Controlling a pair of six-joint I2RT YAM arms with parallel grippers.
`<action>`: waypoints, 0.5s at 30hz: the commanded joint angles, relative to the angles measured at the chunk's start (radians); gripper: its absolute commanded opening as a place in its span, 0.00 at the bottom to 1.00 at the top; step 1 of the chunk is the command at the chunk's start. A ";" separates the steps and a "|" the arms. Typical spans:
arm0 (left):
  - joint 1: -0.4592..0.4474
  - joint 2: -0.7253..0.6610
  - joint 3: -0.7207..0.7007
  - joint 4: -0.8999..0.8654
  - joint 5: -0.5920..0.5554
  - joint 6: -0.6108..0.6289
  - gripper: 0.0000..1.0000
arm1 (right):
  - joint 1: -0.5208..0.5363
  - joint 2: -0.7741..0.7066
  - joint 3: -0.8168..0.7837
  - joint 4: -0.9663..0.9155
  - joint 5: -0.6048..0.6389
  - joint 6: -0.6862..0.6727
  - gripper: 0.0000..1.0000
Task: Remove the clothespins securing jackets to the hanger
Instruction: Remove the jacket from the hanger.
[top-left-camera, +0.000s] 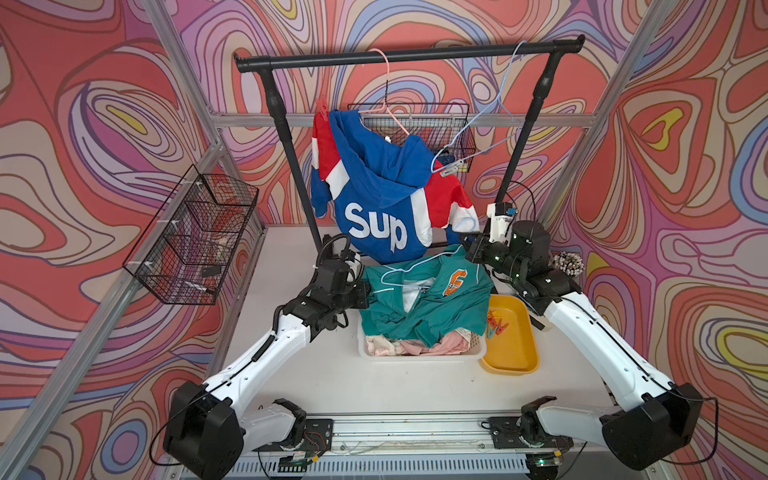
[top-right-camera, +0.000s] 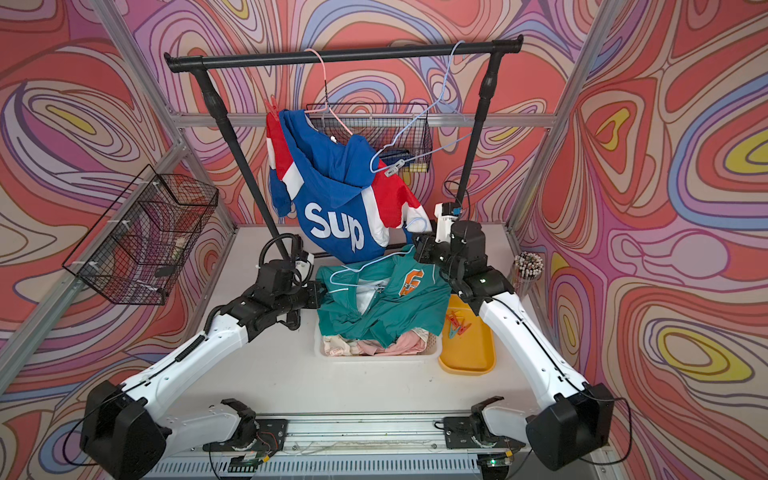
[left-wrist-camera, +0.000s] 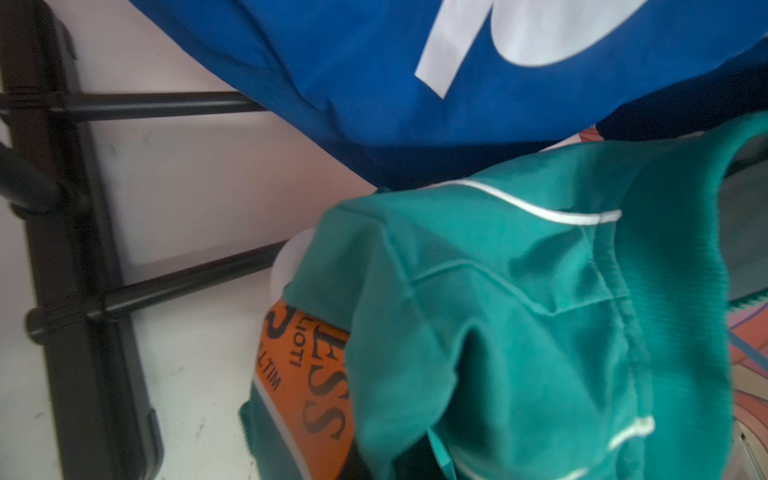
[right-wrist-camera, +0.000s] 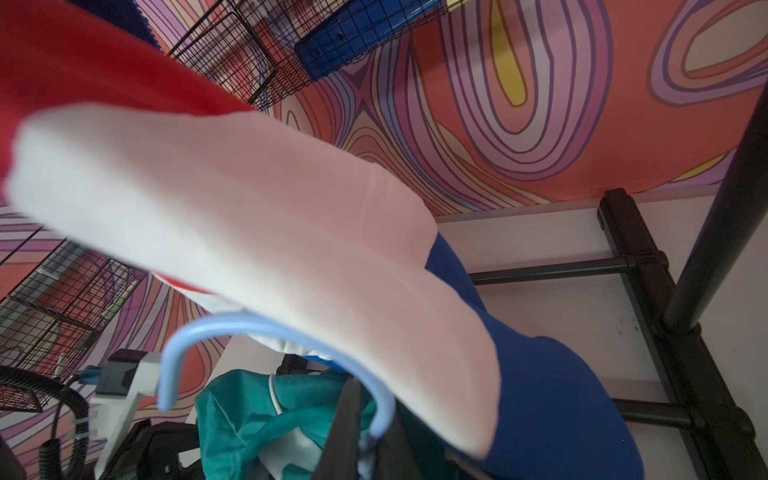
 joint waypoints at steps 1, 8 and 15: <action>-0.016 0.039 -0.025 0.069 -0.008 -0.033 0.00 | 0.001 -0.020 -0.016 0.037 -0.025 0.002 0.00; -0.084 0.109 -0.029 0.075 -0.018 -0.054 0.09 | 0.004 -0.014 -0.028 0.048 -0.035 0.009 0.00; -0.155 0.217 -0.074 0.154 -0.046 -0.097 0.07 | 0.016 -0.002 -0.042 0.066 -0.053 0.018 0.00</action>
